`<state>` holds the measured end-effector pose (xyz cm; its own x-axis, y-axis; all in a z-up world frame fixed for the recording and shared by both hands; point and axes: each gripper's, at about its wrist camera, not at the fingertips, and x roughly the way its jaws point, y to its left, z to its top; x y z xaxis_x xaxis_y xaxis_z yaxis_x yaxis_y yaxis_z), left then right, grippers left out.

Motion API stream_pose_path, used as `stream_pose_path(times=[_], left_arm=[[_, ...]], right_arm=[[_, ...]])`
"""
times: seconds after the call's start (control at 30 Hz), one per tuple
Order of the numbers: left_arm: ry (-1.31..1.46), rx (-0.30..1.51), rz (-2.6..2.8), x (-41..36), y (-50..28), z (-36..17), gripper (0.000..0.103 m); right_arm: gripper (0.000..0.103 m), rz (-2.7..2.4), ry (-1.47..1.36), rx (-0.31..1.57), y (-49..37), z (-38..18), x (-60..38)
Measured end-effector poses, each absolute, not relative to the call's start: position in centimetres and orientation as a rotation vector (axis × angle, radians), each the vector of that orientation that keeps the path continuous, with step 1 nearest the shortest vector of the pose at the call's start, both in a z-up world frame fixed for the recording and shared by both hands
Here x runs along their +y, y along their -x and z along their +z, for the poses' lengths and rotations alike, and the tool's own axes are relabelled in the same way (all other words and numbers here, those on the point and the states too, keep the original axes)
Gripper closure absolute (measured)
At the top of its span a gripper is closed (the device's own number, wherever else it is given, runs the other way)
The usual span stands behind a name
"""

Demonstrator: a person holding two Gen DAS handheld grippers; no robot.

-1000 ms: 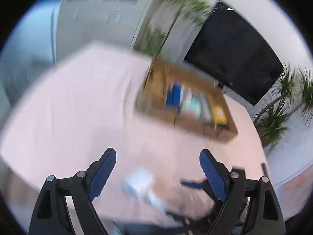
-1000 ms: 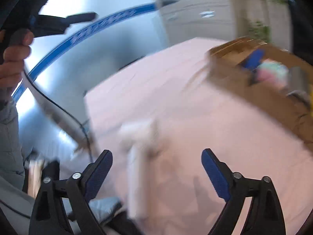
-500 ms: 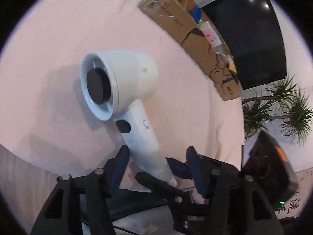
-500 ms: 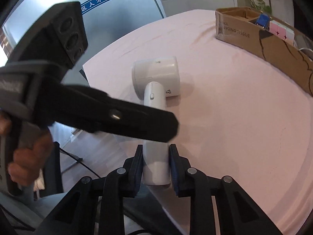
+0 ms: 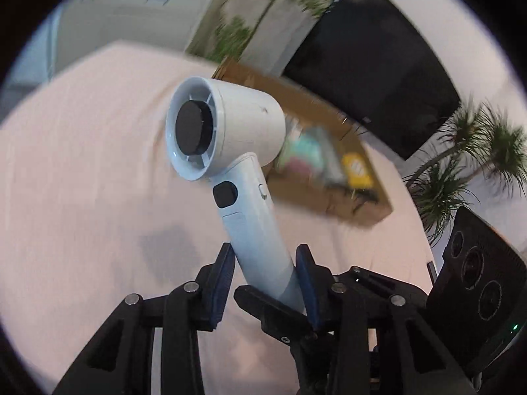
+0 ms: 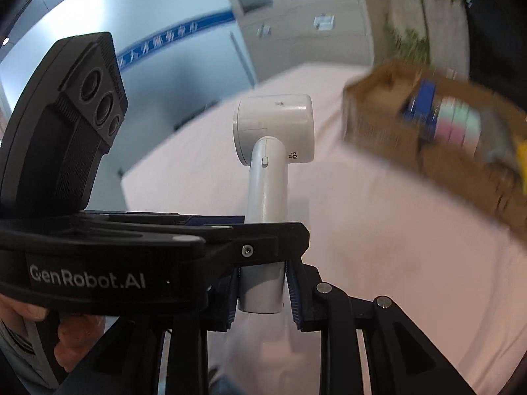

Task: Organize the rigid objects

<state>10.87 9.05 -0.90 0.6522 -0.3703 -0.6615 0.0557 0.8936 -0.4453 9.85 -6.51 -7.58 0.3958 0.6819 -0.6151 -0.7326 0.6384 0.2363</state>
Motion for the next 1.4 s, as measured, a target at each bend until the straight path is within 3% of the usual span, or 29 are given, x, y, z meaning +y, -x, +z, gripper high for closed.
stream_pose_path(times=[0.2, 0.33, 0.5, 0.77, 0.8, 0.87, 0.9, 0.93, 0.97, 1.0, 1.03, 1.13, 1.4], left_arm=[[0.320, 0.825, -0.402, 11.2, -24.3, 3.2, 0.068], [0.399, 0.949, -0.494, 13.4, -33.0, -0.5, 0.068], [0.488, 1.069, -0.566, 14.7, -38.0, -6.2, 0.067], [0.431, 1.068, -0.480, 16.3, -35.4, -5.9, 0.066], [0.404, 1.024, -0.457, 16.5, -34.0, -5.0, 0.059], [0.311, 0.921, -0.374, 16.5, -30.3, -2.6, 0.056], [0.255, 0.875, -0.333, 16.3, -28.8, -1.6, 0.053], [0.171, 0.795, -0.243, 15.6, -26.2, 0.0, 0.039], [0.119, 0.711, -0.158, 15.3, -23.8, 1.2, 0.016], [0.095, 0.613, -0.087, 14.5, -21.1, 2.4, 0.009], [0.086, 0.536, -0.041, 13.7, -19.0, 3.0, 0.000], [0.037, 0.446, 0.028, 9.9, -14.2, 3.1, 0.001], [0.031, 0.486, 0.010, 1.1, -11.7, 0.9, 0.001]], right_arm=[[0.079, 0.735, -0.023, 0.650, -20.7, -2.0, -3.9], [0.078, 0.647, -0.106, 0.778, -29.8, -3.6, -1.9], [0.076, 0.571, -0.142, 0.968, -37.4, -7.8, 0.8], [0.064, 0.624, -0.185, 1.025, -38.8, -9.4, 2.7], [0.060, 0.623, -0.177, 1.006, -38.6, -9.0, 2.2], [0.033, 0.614, -0.140, 0.923, -36.4, -7.4, 0.7], [0.026, 0.610, -0.131, 0.890, -35.5, -7.1, 0.0], [0.013, 0.598, -0.111, 0.829, -34.0, -6.6, -1.4], [0.004, 0.576, -0.075, 0.777, -32.5, -6.4, -2.7], [0.001, 0.557, -0.052, 0.753, -31.5, -6.4, -3.5], [0.001, 0.512, -0.011, 0.716, -30.0, -6.8, -4.9], [0.001, 0.404, 0.020, 0.692, -27.5, -8.0, -8.7], [0.000, 0.257, 0.033, 0.633, -21.5, -8.4, -18.1]])
